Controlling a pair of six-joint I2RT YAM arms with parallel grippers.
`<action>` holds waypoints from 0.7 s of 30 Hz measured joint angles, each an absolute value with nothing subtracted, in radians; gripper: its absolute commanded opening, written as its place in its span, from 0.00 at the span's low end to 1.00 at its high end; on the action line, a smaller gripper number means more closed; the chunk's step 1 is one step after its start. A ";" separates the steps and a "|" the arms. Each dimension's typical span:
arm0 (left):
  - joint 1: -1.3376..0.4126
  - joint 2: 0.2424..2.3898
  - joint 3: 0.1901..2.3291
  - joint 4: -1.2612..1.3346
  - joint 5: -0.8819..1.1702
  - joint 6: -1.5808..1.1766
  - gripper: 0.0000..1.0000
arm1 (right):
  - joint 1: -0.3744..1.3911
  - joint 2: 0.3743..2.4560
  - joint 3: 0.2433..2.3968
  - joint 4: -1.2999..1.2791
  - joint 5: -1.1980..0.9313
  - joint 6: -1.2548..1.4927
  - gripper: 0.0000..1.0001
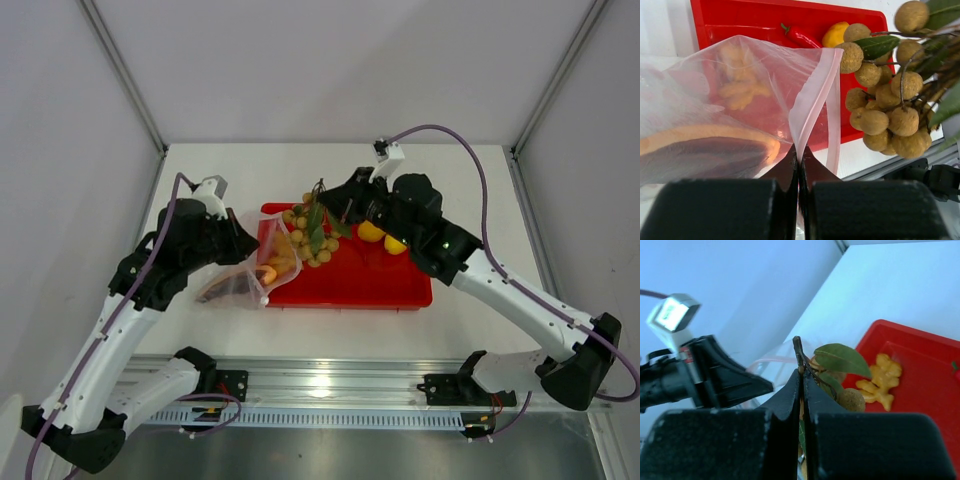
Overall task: Place the food in the zip-top bag and seal the zipper
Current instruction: Place the fake fruit in the zipper food storage bag.
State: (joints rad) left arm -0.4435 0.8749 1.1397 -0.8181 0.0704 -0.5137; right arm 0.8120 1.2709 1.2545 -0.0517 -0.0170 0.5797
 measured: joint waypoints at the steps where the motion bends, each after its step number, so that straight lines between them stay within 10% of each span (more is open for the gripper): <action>1: -0.443 0.878 1.140 -0.818 0.075 -0.514 0.01 | 0.828 1.270 1.266 -0.054 -0.006 0.574 0.00; 21: -0.443 0.881 1.154 -0.838 0.125 -0.513 0.01 | 1.079 1.302 1.380 -0.129 0.213 0.442 0.00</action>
State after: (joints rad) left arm -0.4427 0.8814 1.1542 -0.8379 0.1246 -0.5129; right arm 1.0786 1.3018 1.3804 -0.1291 0.2127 0.4423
